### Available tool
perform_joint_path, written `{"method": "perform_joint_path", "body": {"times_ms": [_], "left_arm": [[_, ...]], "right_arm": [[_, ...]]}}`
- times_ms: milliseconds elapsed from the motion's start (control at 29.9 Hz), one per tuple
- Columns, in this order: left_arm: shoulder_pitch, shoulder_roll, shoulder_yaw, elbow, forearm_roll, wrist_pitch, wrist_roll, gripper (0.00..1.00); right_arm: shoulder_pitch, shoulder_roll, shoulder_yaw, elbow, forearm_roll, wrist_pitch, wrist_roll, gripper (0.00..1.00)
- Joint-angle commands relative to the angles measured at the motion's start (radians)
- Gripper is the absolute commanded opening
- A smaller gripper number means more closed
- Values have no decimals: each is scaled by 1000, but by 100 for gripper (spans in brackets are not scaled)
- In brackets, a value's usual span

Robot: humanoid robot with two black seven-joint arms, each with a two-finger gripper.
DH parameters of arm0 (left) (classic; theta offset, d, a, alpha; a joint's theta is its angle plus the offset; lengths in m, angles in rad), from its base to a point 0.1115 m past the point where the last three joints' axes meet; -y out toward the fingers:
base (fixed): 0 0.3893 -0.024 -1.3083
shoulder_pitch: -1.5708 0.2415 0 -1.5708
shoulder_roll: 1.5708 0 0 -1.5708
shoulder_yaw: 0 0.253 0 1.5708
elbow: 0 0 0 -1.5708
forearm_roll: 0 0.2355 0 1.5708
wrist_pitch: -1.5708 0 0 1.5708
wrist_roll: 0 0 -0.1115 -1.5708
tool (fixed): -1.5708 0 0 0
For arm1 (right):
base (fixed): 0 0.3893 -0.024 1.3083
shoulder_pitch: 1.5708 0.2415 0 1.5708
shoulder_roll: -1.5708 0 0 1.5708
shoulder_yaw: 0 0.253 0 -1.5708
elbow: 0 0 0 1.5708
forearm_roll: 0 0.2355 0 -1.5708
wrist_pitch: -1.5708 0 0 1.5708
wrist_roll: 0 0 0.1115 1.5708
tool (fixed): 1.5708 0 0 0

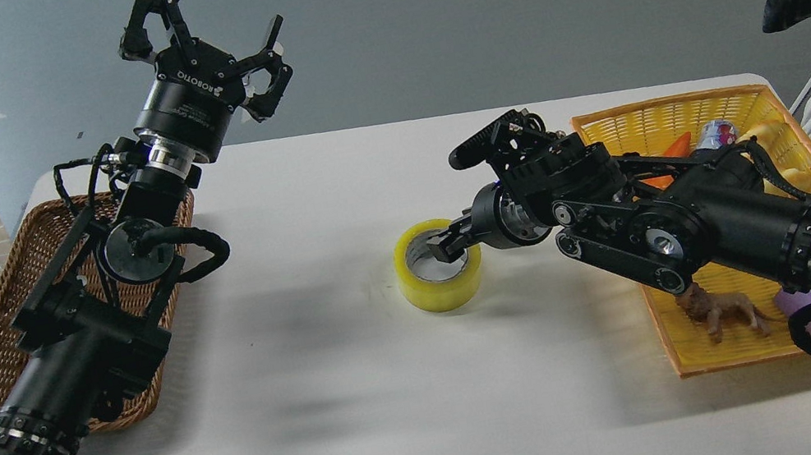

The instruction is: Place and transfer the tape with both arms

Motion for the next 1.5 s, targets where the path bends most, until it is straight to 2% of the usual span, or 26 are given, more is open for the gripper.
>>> {"method": "perform_joint_path", "body": {"times_ms": [0,167,368,535,702,969,1170,1270,1471], "left_arm": [[1,-2,0,1,0,0,0,98],[8,-5,3,1,2,0,2,98],[8,-8,3,9,0,0,0,98],[9,-6,5,9,0,0,0,98],[9,-5,6,11,0,0,0,98],[9,6,5,14,0,0,2,98],[4,9,5,17,2,0,3,98],[3,12,5,17,2,0,5,98],[-3,14,3,17,2,0,6,98]], "right_arm": [[6,0,25,12,8,0,0,96],[32,-81,86,52,78,0,-1,100],[33,-279,147,239,126,0,0,100],[19,-463,224,385,310,0,5,100],[-5,-554,348,417,440,0,8,100],[-209,-540,781,420,558,0,14,100],[-388,-401,1173,402,681,0,23,100],[-430,-319,1300,397,756,0,20,100],[-430,-243,1371,330,952,0,9,100]]}}
